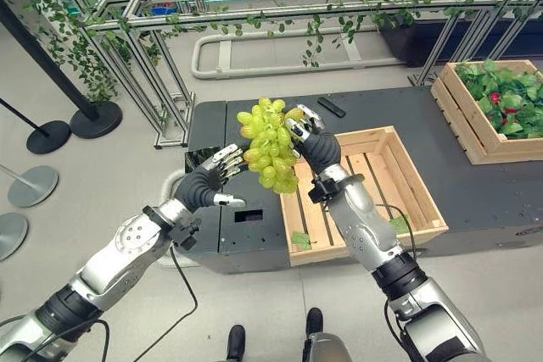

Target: Pick up the fruits from the basket on one side to the basket on the other side

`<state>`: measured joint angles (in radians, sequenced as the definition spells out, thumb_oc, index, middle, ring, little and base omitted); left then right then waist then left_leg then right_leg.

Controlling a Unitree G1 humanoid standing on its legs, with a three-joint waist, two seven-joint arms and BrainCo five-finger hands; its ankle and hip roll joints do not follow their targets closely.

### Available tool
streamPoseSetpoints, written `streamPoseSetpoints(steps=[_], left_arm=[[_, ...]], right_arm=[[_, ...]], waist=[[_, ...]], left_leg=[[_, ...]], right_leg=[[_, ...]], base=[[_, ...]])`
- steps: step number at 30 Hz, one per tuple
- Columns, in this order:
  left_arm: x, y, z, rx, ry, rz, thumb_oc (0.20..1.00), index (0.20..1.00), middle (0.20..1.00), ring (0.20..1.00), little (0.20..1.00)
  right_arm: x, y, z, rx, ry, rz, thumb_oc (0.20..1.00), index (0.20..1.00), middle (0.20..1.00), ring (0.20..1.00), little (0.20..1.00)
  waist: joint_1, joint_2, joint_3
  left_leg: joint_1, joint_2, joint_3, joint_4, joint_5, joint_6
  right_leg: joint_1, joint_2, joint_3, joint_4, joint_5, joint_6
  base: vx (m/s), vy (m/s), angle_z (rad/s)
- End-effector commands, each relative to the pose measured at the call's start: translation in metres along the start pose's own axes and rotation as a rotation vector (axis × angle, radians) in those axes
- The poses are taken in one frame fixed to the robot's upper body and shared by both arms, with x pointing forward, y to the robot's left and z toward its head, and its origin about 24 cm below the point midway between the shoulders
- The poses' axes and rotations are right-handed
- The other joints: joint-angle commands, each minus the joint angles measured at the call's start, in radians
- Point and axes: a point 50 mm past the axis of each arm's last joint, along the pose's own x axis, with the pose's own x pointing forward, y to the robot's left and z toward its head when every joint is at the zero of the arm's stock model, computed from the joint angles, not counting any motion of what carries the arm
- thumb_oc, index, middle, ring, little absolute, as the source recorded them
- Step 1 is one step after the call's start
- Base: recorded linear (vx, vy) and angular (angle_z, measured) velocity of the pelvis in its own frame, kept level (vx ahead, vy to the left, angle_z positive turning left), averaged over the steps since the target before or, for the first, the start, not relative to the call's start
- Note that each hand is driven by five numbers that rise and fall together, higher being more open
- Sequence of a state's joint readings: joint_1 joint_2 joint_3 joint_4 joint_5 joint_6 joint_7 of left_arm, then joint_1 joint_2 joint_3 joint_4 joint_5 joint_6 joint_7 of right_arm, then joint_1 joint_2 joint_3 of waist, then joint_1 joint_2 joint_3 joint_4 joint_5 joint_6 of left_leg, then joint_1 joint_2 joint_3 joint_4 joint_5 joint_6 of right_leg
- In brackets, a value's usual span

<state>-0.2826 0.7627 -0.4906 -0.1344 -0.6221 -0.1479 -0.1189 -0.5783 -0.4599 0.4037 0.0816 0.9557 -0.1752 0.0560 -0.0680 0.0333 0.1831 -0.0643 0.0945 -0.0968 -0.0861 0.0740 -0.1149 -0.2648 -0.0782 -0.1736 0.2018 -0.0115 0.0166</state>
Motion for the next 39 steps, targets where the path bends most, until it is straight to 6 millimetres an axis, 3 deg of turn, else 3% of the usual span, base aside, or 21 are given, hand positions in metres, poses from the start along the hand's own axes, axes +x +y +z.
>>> streamPoseSetpoints(steps=[1,7,19,39], left_arm=[[-0.01,0.007,0.013,0.039,-0.05,0.007,1.0,1.0,1.0,1.0,1.0],[-0.022,0.013,0.004,0.033,-0.016,0.057,1.0,1.0,1.0,1.0,1.0],[-0.022,0.01,-0.001,0.008,-0.026,0.09,1.0,1.0,1.0,1.0,1.0],[0.024,-0.008,0.023,0.064,-0.174,0.029,1.0,1.0,1.0,1.0,1.0]], right_arm=[[0.022,0.027,0.059,-0.025,-0.292,0.14,0.2,0.2,0.2,0.2,0.2],[0.014,0.015,0.063,-0.038,-0.31,0.097,0.2,0.2,0.2,0.2,0.2],[0.011,0.016,0.057,-0.002,-0.308,0.092,0.2,0.2,0.2,0.2,0.2],[0.021,0.037,0.038,0.059,-0.243,0.165,0.2,0.2,0.2,0.2,0.2]], waist=[[-0.005,-0.053,-0.049],[-0.003,-0.052,-0.053],[-0.003,-0.058,-0.062],[-0.023,-0.071,-0.075]], left_leg=[[0.097,-0.023,-0.017,0.003,-0.119,0.046],[0.096,-0.025,-0.024,0.003,-0.12,0.047],[0.097,-0.024,-0.024,0.005,-0.123,0.048],[0.102,-0.022,-0.016,0.004,-0.124,0.051]], right_leg=[[0.03,-0.079,0.018,0.007,0.016,0.155],[0.034,-0.08,0.011,0.007,0.014,0.154],[0.044,-0.078,0.012,-0.005,0.012,0.15],[0.051,-0.074,0.023,-0.011,0.012,0.145]], base=[[0.0,0.0,0.0],[0.0,0.0,0.0],[0.0,0.0,0.0],[0.0,0.0,0.0]])
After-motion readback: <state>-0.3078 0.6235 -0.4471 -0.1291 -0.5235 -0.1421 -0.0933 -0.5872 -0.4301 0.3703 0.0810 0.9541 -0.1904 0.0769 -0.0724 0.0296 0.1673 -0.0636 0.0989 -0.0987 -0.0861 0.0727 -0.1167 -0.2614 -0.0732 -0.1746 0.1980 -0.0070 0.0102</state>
